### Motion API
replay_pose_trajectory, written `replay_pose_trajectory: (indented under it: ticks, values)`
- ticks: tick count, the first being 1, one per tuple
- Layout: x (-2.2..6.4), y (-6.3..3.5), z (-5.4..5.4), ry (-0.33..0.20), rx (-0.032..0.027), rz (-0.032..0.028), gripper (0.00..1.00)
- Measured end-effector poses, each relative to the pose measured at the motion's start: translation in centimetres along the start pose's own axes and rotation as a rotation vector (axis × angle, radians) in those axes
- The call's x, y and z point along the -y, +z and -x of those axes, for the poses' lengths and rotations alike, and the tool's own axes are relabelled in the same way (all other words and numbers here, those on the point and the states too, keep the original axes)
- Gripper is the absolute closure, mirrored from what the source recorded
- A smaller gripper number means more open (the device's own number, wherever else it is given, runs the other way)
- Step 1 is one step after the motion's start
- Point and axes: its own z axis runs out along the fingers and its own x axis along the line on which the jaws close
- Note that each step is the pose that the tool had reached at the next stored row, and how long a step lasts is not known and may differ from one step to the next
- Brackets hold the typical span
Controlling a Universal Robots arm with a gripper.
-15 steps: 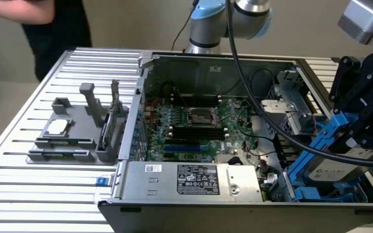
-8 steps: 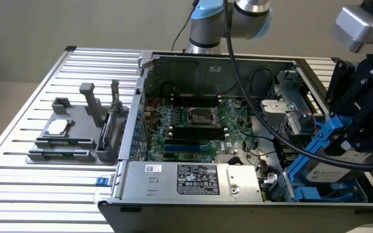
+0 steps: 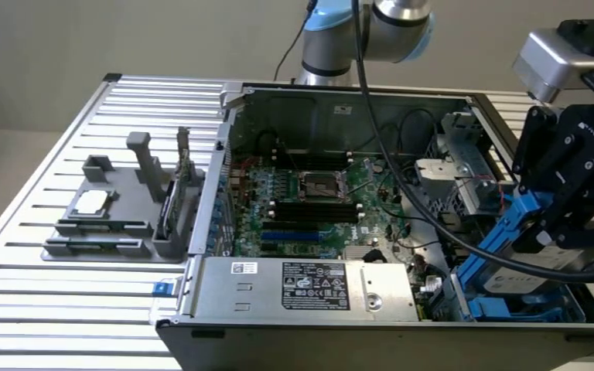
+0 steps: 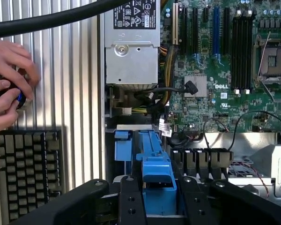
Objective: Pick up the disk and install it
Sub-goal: 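Insert the disk into the insertion slot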
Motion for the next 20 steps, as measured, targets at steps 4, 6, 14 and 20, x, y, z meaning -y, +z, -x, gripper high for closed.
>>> replay_pose_trajectory:
  ticks: [4,6,14,20]
  values:
    - [-0.12,0.29,0.01,0.000,0.0009,-0.0027,0.67]
    - [-0.17,0.42,0.00,0.000,0.0001,-0.0039,0.65]
    - [-0.22,0.86,-0.01,0.001,0.0001,-0.0074,0.53]
    - [0.18,0.87,0.12,0.001,0.0003,-0.0094,0.68]
